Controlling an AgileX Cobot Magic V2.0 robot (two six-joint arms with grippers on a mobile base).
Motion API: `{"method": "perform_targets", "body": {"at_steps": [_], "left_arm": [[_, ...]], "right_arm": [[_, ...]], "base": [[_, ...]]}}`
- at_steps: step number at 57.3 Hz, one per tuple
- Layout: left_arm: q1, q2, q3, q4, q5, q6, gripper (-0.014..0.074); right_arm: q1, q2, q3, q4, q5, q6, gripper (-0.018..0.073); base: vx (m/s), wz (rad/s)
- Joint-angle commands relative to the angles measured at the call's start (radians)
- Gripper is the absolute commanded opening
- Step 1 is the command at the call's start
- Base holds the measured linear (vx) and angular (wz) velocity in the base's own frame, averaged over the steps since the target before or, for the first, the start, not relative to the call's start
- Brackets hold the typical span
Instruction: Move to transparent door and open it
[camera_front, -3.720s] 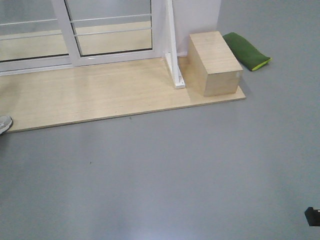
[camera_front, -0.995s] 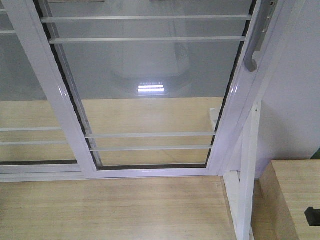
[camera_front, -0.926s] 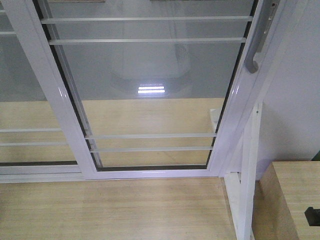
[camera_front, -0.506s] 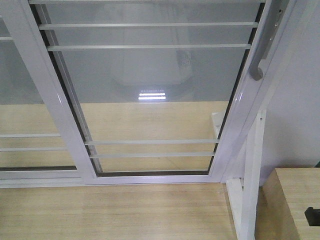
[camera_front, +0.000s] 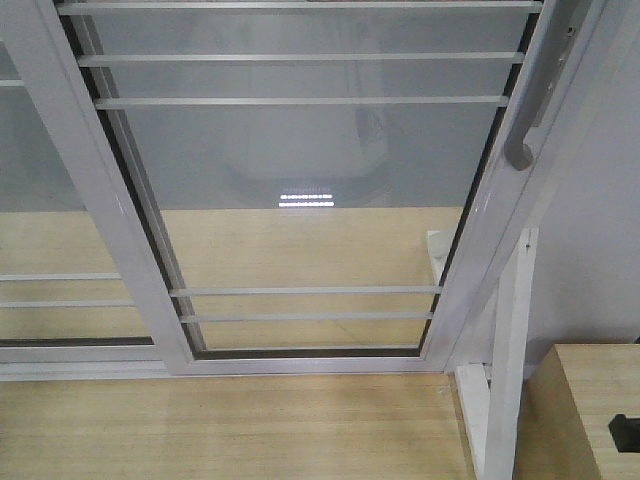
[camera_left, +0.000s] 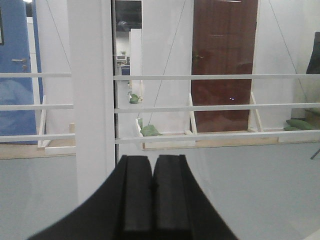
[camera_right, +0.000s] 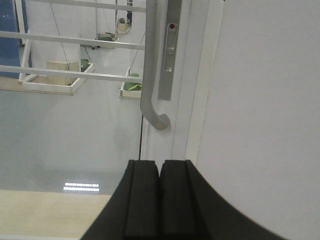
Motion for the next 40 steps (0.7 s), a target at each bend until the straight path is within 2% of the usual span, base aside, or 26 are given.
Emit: {"method": "perform_targets", "body": {"at_steps": [1, 40], "left_arm": [[-0.002, 0.012, 0.031, -0.010, -0.083, -0.008, -0.0006], [-0.003, 0.011, 0.031, -0.009, -0.083, -0.008, -0.0006]], "right_arm": [[-0.002, -0.002, 0.012, -0.004, -0.083, -0.001, -0.0008], [-0.003, -0.002, 0.012, -0.004, -0.083, -0.001, -0.0008]], "base": [[-0.01, -0.02], [0.00, 0.00]]}}
